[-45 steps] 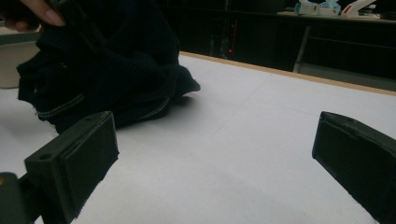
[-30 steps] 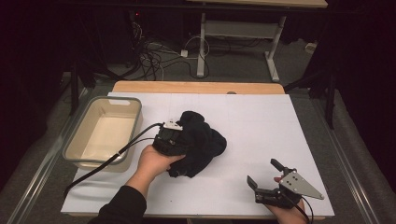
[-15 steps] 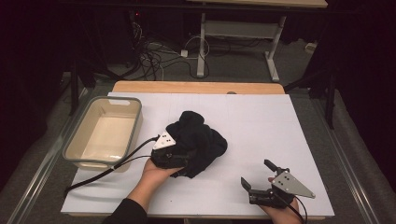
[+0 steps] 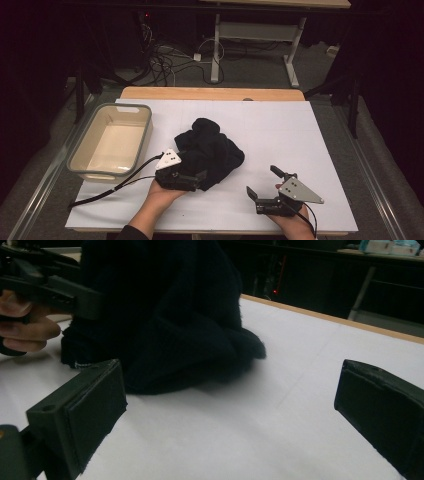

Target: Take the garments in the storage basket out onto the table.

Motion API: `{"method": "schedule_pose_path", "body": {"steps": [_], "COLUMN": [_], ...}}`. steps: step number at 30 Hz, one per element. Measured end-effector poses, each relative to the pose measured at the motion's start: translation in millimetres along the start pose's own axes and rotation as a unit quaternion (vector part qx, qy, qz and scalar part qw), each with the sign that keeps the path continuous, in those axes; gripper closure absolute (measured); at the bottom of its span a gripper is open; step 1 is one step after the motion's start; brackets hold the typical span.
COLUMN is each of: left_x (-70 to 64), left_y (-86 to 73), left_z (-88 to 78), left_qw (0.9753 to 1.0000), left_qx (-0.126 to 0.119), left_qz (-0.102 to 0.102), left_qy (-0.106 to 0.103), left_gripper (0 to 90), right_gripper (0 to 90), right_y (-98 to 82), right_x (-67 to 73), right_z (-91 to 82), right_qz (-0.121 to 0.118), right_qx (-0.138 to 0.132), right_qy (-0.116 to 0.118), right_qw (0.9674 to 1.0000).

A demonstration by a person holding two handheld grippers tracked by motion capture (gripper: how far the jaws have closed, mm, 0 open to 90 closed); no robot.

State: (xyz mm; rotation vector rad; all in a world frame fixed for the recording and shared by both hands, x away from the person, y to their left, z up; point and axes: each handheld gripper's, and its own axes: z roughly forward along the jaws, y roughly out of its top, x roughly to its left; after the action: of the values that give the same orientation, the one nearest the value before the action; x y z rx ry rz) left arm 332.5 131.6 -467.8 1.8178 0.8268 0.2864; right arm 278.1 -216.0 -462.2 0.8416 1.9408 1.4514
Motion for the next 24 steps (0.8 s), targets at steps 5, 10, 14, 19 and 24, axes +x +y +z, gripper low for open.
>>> {"method": "schedule_pose_path", "body": {"steps": [5,10,14,19,24], "left_x": [-6.0,-10.8,-11.6,-14.9,-12.7], "left_y": [-16.5,-31.6,-43.9,-54.5,-64.0], "left_z": [-23.4,-46.8,-63.8,-80.5,-91.6], "left_qw": [0.9999,0.9995,0.999,0.9983,0.9961], "left_qx": [-0.015,-0.023,-0.021,-0.018,-0.055], "left_qz": [0.0,-0.008,-0.021,-0.015,-0.041], "left_qy": [0.008,0.02,0.033,0.054,0.056], "left_gripper": [0.0,0.0,0.0,0.0,0.0], "right_gripper": [1.0,1.1,1.1,1.1,1.1], "right_y": [4.5,7.3,9.3,13.3,19.1], "right_x": [5.1,13.2,20.5,30.0,44.9], "right_z": [11.0,22.7,29.9,36.5,48.2], "right_qz": [-0.003,-0.008,-0.01,-0.009,-0.004], "right_qx": [0.001,0.007,0.012,0.008,0.01], "right_qy": [0.017,0.036,0.051,0.069,0.082], "right_qw": [0.9999,0.9993,0.9986,0.9976,0.9966]}}
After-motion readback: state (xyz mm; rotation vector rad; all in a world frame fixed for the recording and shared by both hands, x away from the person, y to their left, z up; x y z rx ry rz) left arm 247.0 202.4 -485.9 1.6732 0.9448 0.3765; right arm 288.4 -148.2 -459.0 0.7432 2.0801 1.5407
